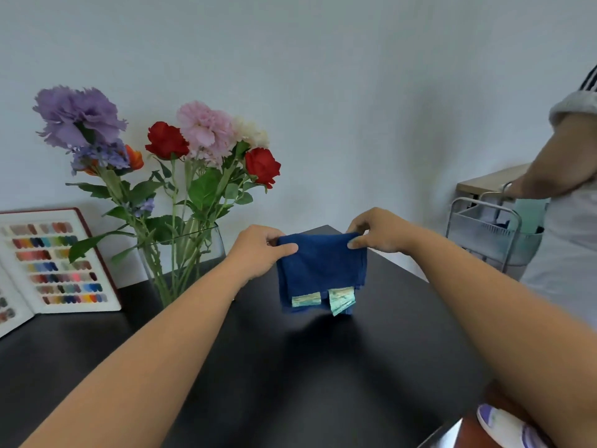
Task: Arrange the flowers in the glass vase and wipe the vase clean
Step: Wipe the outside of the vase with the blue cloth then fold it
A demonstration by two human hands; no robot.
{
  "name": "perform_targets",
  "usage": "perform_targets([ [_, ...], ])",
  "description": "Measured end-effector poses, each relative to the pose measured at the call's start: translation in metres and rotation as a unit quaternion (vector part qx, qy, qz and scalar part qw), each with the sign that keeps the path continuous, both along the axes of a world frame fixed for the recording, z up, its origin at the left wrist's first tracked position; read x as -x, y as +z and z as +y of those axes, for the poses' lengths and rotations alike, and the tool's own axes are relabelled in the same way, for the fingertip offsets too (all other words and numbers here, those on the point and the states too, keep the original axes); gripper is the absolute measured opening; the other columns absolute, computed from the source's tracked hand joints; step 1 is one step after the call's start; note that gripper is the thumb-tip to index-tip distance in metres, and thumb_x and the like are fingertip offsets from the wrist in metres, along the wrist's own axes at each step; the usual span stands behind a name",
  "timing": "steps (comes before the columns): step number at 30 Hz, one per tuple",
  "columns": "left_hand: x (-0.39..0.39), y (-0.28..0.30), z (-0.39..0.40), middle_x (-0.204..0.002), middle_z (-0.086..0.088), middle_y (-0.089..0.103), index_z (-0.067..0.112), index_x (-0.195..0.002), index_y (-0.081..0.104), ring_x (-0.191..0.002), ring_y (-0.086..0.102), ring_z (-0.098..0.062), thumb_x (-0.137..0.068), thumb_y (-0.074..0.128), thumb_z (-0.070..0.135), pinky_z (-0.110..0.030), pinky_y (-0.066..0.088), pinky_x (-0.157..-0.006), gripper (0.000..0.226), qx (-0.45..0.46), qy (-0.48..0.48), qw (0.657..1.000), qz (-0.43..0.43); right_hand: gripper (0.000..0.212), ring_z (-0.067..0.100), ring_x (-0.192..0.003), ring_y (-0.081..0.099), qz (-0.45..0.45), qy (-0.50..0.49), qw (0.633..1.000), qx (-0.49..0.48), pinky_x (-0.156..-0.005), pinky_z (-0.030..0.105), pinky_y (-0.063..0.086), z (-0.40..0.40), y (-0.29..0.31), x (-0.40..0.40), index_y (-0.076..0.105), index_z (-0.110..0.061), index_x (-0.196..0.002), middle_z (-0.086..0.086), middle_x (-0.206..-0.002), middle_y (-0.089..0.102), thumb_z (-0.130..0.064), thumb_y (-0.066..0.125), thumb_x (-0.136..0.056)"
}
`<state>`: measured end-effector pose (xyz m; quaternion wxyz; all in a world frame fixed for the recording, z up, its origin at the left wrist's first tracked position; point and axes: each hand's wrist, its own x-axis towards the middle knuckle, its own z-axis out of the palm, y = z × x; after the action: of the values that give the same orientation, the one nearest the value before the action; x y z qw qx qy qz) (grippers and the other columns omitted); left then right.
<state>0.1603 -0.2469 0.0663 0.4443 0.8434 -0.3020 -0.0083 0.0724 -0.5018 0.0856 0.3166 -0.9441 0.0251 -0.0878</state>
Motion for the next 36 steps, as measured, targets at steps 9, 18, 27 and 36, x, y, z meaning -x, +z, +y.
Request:
perform_targets([
  [9, 0.039, -0.035, -0.092, -0.071, 0.019, 0.068, 0.036, -0.072, 0.068, -0.073, 0.065, -0.002, -0.079, 0.074, 0.026, -0.021, 0.05, -0.061, 0.014, -0.014, 0.03, 0.997, -0.073, 0.021, 0.01, -0.056, 0.064, 0.006, -0.101, 0.995, 0.015, -0.055, 0.019, 0.05, -0.074, -0.024, 0.029, 0.069, -0.017, -0.078, -0.01, -0.071, 0.068, 0.001, 0.06, -0.077],
  [18, 0.112, -0.1, -0.131, -0.09, 0.018, 0.057, 0.034, -0.097, 0.068, -0.086, 0.057, -0.007, -0.082, 0.063, 0.03, -0.026, 0.046, -0.072, 0.016, -0.135, -0.131, 0.964, -0.187, 0.03, 0.013, -0.071, 0.068, 0.056, -0.159, 0.984, 0.054, -0.069, 0.025, 0.055, -0.124, -0.1, 0.115, 0.074, -0.031, -0.073, -0.006, -0.076, 0.073, -0.001, 0.066, -0.075],
  [27, 0.162, -0.129, -0.127, -0.103, 0.007, 0.06, 0.026, -0.112, 0.067, -0.091, 0.059, -0.015, -0.085, 0.051, 0.025, -0.029, 0.044, -0.067, 0.032, -0.13, -0.251, 0.913, -0.296, 0.043, 0.012, -0.089, 0.065, 0.067, -0.143, 0.984, 0.081, -0.085, 0.028, 0.052, -0.119, -0.118, 0.172, 0.074, -0.027, -0.082, -0.004, -0.1, 0.071, 0.008, 0.048, -0.078],
  [36, 0.144, -0.11, -0.134, -0.121, 0.02, 0.064, 0.035, -0.125, 0.064, -0.117, 0.053, 0.0, -0.09, 0.057, 0.046, -0.031, 0.036, -0.108, 0.038, -0.037, -0.172, 0.979, -0.104, 0.052, 0.022, -0.095, 0.067, -0.028, -0.157, 0.987, 0.027, -0.091, 0.033, 0.053, -0.091, -0.105, 0.167, 0.073, -0.031, -0.102, -0.003, -0.112, 0.071, 0.006, 0.043, -0.082],
])
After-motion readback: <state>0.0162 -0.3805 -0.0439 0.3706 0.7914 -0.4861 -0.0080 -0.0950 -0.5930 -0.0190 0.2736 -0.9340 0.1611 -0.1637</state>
